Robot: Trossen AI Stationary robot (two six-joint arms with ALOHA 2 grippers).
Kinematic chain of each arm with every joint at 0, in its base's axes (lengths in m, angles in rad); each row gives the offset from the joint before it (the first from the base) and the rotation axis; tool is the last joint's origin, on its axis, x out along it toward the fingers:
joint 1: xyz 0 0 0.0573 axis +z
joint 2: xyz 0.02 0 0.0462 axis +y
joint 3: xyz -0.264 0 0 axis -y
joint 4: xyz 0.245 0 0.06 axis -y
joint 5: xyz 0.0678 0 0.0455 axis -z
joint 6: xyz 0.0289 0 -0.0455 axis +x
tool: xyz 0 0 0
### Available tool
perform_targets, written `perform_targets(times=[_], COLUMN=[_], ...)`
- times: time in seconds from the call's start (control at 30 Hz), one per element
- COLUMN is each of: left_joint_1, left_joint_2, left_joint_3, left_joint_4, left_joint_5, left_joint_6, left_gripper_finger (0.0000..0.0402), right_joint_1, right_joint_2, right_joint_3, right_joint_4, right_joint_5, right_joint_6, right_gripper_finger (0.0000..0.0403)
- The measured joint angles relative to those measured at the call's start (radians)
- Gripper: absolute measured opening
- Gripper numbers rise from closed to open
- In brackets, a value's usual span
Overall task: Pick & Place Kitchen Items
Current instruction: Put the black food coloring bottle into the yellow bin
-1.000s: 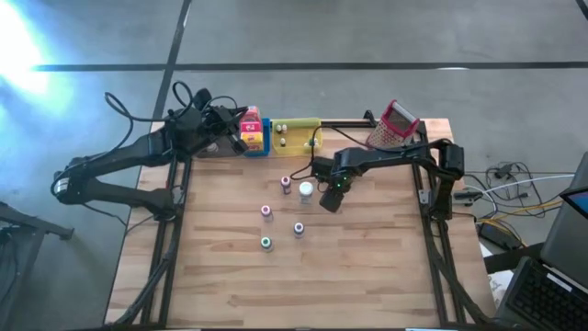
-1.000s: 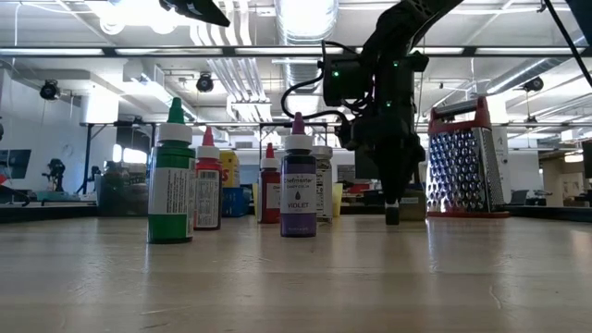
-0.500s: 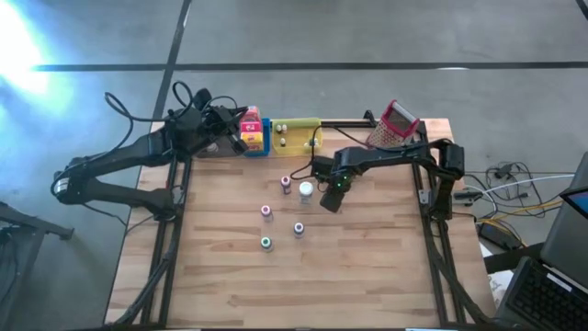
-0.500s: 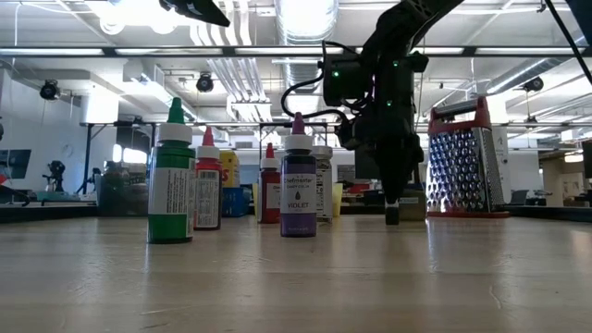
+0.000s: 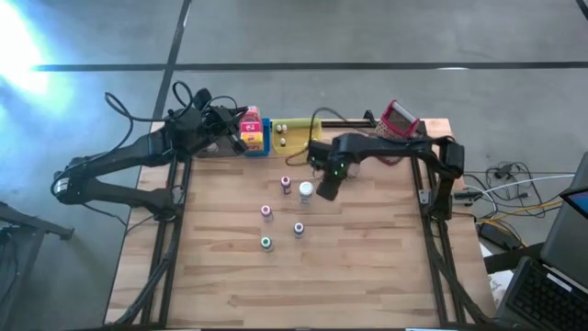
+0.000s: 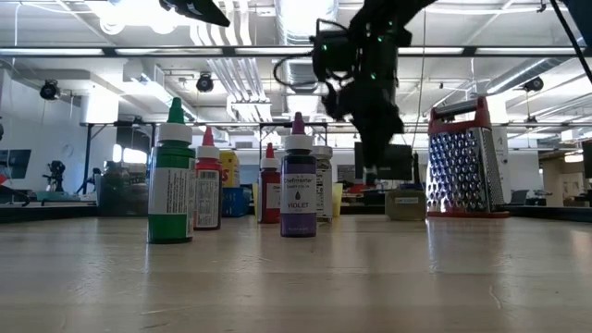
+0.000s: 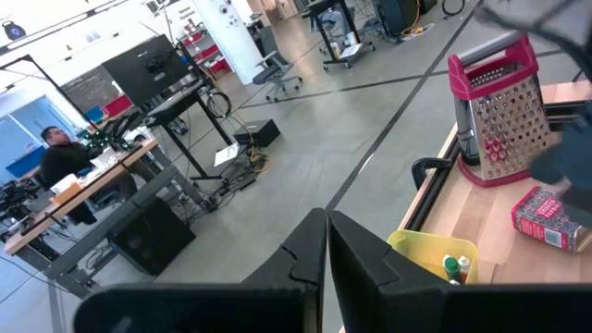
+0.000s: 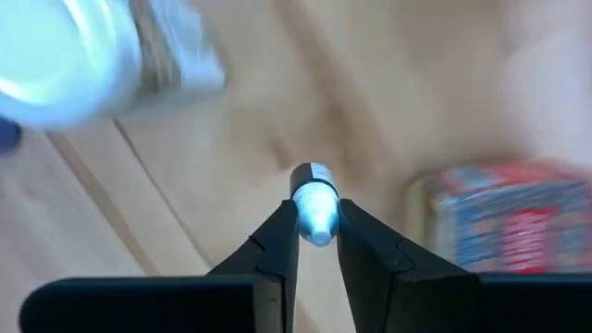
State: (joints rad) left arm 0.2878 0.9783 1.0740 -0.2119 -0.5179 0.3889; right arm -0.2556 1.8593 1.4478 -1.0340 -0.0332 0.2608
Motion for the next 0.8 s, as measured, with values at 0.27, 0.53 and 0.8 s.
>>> perform_targets(times=[0.27, 0.53, 0.8], left_joint_1=[0.0, 0.0, 0.0], left_joint_2=[0.0, 0.0, 0.0], left_joint_3=[0.0, 0.0, 0.0], left_joint_4=[0.0, 0.0, -0.001], left_joint_5=[0.0, 0.0, 0.0], left_joint_6=[0.0, 0.0, 0.0], left_gripper_finger=[0.0022, 0.0022, 0.0022], right_joint_1=[-0.125, -0.255, -0.354], right_joint_2=[0.001, 0.037, 0.342], right_joint_3=[0.226, 0.421, 0.909], right_joint_4=[-0.055, -0.093, -0.419], right_joint_5=[0.034, 0.025, 0.001], right_joint_6=[-0.157, -0.315, -0.505], right_gripper_finger=[0.0058, 0.0059, 0.0059])
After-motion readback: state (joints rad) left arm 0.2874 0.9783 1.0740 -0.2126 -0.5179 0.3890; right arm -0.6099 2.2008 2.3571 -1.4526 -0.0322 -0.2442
